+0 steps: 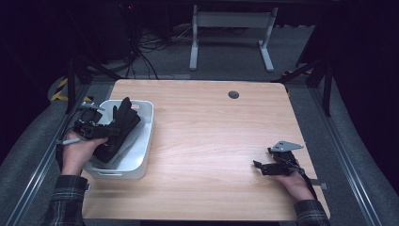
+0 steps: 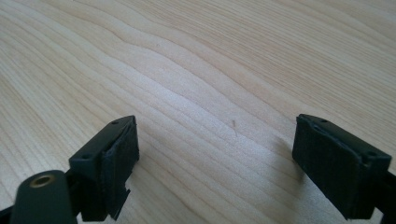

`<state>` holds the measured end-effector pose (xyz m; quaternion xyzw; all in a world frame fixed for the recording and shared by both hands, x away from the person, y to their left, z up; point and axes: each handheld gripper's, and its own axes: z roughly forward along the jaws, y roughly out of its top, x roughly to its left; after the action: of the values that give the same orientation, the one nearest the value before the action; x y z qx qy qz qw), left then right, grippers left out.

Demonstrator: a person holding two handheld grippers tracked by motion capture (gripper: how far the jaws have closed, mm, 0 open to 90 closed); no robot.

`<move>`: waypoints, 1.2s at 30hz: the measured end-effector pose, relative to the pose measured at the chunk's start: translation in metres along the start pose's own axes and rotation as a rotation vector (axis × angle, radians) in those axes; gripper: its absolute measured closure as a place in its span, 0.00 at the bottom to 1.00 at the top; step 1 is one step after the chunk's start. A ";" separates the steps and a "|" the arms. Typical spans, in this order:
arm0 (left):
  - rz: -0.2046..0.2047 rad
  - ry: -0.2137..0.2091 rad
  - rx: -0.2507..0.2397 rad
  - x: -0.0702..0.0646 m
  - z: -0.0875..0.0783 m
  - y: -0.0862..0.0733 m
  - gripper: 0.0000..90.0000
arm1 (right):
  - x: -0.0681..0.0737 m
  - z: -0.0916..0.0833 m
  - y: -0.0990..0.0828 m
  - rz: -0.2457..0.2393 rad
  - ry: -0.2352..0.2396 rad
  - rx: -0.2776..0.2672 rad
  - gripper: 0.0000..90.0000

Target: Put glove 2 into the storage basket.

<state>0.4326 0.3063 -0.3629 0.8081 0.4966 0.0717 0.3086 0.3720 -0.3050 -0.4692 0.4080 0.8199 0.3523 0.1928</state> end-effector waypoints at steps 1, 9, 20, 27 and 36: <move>-0.003 -0.003 0.004 0.002 0.002 -0.002 0.75 | 0.000 0.000 0.000 0.000 0.000 0.000 0.17; -0.006 0.051 0.033 0.009 0.009 -0.003 0.52 | 0.000 0.000 0.000 0.000 0.000 0.000 0.17; 0.025 0.063 -0.060 -0.004 -0.003 -0.001 0.24 | 0.000 0.000 0.000 0.001 0.000 0.000 0.17; 0.051 0.032 -0.101 -0.024 -0.005 0.004 0.22 | 0.000 0.000 0.000 0.000 0.000 0.000 0.17; 0.110 -0.068 -0.154 -0.065 0.001 0.018 0.22 | 0.000 0.000 0.000 0.001 0.000 0.000 0.17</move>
<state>0.4141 0.2458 -0.3410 0.8100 0.4339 0.0989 0.3820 0.3720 -0.3050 -0.4692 0.4083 0.8198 0.3522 0.1928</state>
